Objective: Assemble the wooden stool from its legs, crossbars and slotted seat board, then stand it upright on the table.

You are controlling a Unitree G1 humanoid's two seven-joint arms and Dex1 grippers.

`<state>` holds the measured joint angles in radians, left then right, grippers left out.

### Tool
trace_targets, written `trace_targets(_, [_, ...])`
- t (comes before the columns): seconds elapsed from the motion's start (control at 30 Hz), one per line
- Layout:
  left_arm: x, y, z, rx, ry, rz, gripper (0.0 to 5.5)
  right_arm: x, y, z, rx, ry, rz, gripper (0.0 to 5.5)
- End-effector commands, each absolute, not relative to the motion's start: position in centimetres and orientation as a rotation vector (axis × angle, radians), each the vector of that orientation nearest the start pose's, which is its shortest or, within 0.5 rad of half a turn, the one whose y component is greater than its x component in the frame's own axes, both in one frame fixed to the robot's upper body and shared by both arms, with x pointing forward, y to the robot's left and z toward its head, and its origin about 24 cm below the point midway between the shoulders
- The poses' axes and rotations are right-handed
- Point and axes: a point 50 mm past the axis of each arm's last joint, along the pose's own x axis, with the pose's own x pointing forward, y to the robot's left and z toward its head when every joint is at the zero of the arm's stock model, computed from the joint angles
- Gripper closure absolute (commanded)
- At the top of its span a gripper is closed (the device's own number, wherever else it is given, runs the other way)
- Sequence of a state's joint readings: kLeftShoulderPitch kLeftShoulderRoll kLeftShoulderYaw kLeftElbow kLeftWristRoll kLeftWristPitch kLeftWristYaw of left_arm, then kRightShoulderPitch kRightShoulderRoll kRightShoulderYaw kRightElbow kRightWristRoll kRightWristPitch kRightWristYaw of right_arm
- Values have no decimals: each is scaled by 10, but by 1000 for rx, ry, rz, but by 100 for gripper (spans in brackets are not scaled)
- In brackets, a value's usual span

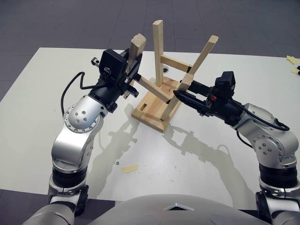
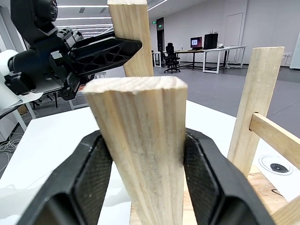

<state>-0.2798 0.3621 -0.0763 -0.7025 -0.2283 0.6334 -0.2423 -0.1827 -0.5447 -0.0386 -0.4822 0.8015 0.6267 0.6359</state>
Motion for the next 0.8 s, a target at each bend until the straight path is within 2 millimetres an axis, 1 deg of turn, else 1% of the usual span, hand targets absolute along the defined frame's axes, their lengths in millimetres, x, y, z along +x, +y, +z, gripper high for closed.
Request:
trace_targets(0.03, [242,125,203,64,-268,-590,448,237,-152,145,130,105,1005,331])
trace_targets(0.23, [249,138,209,25,-275,-548,448,237,-153,144,128,106,998,331])
trace_targets(0.37, [250,139,210,38,-280,-544,448,238,-153,144,129,106,998,331])
trace_targets(0.53, [251,141,208,132,-284,-528,449,238,-152,143,134,107,1004,332])
trace_targets(0.8, [254,141,208,127,-301,-486,449,238,-151,143,130,110,1012,332])
